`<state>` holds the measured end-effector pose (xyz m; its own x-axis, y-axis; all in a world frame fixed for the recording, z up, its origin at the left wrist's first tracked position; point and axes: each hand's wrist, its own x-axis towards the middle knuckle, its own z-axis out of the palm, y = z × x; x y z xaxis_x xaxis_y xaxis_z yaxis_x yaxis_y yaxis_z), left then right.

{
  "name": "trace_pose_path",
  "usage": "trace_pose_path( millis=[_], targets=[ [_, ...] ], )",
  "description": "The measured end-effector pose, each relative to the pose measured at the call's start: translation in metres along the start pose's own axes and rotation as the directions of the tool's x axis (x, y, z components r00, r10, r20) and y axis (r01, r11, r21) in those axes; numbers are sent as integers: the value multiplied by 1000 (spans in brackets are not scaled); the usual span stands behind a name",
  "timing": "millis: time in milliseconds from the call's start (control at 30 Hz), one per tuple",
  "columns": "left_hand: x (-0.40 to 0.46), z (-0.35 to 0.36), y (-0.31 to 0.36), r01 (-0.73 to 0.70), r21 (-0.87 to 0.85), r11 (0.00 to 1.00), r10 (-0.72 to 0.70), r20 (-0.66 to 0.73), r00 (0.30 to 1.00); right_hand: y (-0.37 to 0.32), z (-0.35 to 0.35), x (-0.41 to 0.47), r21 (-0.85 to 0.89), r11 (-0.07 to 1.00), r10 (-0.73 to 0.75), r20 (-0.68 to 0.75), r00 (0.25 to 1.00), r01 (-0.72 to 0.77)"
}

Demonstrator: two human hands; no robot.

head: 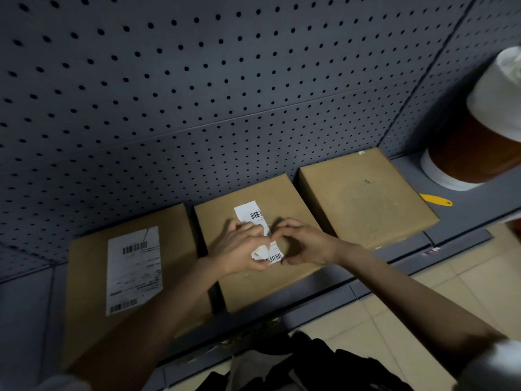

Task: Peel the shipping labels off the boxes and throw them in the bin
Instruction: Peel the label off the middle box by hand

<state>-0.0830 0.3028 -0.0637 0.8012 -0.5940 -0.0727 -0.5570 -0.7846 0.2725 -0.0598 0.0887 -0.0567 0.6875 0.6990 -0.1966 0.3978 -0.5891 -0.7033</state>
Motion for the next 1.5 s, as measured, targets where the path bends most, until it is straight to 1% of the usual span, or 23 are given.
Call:
trace_pose_path(
  millis=[100,200,267,367,500,600,667,800,933,1033,1167,1233,1333,1400,1500],
  targets=[
    [-4,7,3,-7,-52,999,4,-50,999,-1,1,0,-8,1000,-12,-12,1000,12],
    [-5,14,-1,90,-125,988,-104,-110,989,0,4,0,-14,1000,-12,-24,1000,12],
    [-5,12,-4,127,-168,978,-144,-99,985,0,4,0,-15,1000,-10,-31,999,9],
    [-7,11,-5,91,-130,987,-102,-82,991,1,5,-1,-8,1000,-5,-39,999,5],
    [-7,14,-2,97,-123,988,-109,-96,989,1,7,-1,-21,1000,-14,-43,999,13],
    [-6,16,2,79,-106,991,-89,-96,991,0,7,-3,-26,1000,-14,-49,999,13],
    [-8,18,1,103,-118,988,-117,-118,986,0,7,-3,-26,1000,-8,-49,999,6],
    [-10,15,-4,175,-218,960,-206,-131,970,1,7,-4,-8,1000,-1,-46,999,0],
    [-15,17,2,137,-190,972,-165,-138,977,1,6,-5,-7,1000,2,-39,999,-2],
    [-14,21,4,147,-177,973,-179,-184,967,2,7,-4,-10,1000,-1,-39,999,1],
    [-9,21,8,139,-161,977,-163,-148,976,3,8,-4,-14,1000,-5,-43,999,4],
    [-10,21,6,156,-189,969,-186,-152,971,4,8,-3,-18,1000,-9,-41,999,8],
    [-13,17,1,169,-284,944,-218,-149,965,6,8,-3,-16,1000,-5,-31,1000,5],
    [-16,17,-1,127,-303,945,-183,-163,970,8,8,-3,-4,1000,-6,-30,1000,6],
    [-22,24,2,65,-284,957,-128,-209,970,8,9,-4,18,1000,-25,-32,999,25]
  ],
)
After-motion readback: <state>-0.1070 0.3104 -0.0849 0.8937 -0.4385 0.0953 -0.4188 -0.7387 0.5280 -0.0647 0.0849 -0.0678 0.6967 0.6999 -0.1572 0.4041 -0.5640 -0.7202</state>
